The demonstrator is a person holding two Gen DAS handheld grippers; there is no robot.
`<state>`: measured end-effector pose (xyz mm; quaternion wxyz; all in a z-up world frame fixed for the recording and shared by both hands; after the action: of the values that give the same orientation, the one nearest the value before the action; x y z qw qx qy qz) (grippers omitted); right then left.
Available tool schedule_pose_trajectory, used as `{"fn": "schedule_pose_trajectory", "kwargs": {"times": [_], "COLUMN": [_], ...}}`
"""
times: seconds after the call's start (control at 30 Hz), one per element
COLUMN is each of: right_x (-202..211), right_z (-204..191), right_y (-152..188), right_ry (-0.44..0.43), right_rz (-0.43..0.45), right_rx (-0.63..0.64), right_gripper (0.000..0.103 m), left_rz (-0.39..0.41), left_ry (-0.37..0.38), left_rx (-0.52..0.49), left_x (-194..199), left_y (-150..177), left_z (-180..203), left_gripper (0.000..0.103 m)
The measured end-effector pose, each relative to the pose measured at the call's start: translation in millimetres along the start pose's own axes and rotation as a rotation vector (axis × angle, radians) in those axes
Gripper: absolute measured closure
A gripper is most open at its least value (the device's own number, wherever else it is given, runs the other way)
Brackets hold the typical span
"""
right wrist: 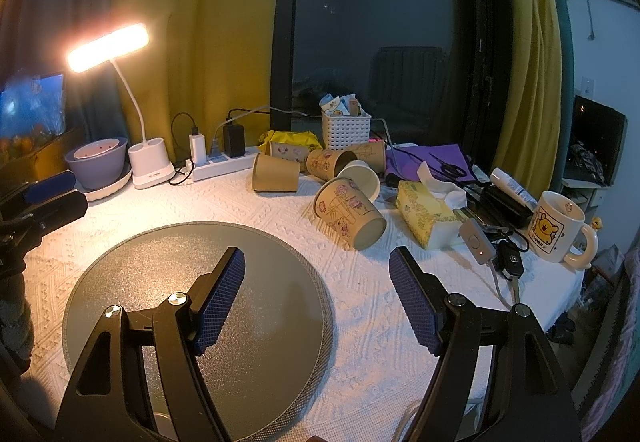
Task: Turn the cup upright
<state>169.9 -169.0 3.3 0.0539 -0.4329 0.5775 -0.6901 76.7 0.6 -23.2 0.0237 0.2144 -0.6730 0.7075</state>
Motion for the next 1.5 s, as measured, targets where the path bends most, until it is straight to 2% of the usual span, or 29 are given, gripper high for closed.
{"fn": "schedule_pose_trajectory", "kwargs": {"times": [0.57,0.87,1.1,1.33,1.5], "right_x": [-2,-16,-34,-59,-72], "right_z": [0,10,50,95,124], "right_y": [0,0,-8,-16,-23], "right_ry": [-0.01,-0.051,-0.03,-0.032,-0.025], "right_rz": [0.007,-0.005,-0.001,-0.018,-0.038], "right_rx": [-0.008,-0.032,-0.057,-0.054,-0.031], "right_gripper": [0.025,0.025,0.025,0.025,0.025], "left_rz": [-0.002,-0.047,-0.164,-0.258,-0.331], "left_ry": [-0.002,-0.018,-0.009,0.014,0.015], "left_rx": [0.004,-0.012,-0.017,-0.06,-0.092], "left_x": [0,-17,-49,-84,-124], "left_y": [0,10,17,0,-18], "left_z": [-1,1,11,46,81], "left_gripper": [0.025,0.025,0.025,0.025,0.025]}}
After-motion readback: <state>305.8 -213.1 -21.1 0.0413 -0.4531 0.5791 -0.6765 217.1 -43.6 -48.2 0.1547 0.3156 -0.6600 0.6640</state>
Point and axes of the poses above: each gripper's, at about its wrist camera, not at the fingertips, and x roughly against the way its jaws point, z to its right, y to its underside, the point moved 8 cm from there along -x, roughly the way its jaws point, and after that the axes turned 12 degrees about -y, right-handed, at the moved point
